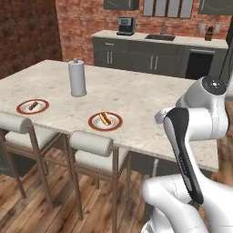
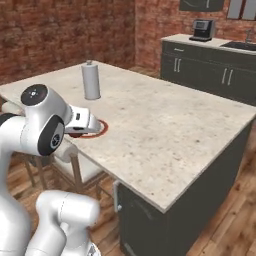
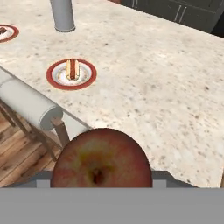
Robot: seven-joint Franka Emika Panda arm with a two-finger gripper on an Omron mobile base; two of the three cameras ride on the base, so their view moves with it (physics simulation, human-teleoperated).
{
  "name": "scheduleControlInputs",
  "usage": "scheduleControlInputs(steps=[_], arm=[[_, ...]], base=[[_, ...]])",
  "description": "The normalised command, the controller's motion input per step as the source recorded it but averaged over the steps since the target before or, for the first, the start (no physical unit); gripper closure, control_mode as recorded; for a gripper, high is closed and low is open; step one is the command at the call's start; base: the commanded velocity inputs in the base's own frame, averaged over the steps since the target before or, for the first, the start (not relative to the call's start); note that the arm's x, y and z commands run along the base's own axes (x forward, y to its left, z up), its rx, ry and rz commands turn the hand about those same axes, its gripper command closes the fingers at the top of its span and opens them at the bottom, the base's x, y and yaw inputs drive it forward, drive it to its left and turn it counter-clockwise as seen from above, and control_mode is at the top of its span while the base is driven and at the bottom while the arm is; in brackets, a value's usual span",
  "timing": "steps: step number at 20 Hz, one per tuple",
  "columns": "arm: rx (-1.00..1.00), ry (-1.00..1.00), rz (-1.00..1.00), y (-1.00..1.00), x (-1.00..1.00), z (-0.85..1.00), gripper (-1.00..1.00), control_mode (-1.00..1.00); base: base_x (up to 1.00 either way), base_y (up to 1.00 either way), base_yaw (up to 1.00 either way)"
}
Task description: Pick up the tangerine and apple from the fridge and place one fruit on each plate on the dining counter.
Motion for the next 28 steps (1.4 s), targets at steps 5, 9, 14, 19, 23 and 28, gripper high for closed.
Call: scheduleControlInputs(steps=[5, 9, 14, 19, 23, 28], arm=[[0.00, 0.00, 0.00, 0.00, 0.00, 0.00, 1.00, 1.00], [0.00, 0.00, 0.00, 0.00, 0.00, 0.00, 1.00, 1.00], [0.00, 0.00, 0.00, 0.00, 0.00, 0.00, 1.00, 1.00], [0.00, 0.00, 0.00, 0.00, 0.00, 0.00, 1.00, 1.00], [0.00, 0.00, 0.00, 0.00, 0.00, 0.00, 1.00, 1.00], [0.00, 0.00, 0.00, 0.00, 0.00, 0.00, 1.00, 1.00]], base=[[0.16, 1.00, -0.46], [0.01, 1.00, -0.34], [-0.04, 0.85, -0.11], [0.16, 0.27, -0.03], [0.36, 0.04, -0.35], [0.32, 0.60, -0.49]])
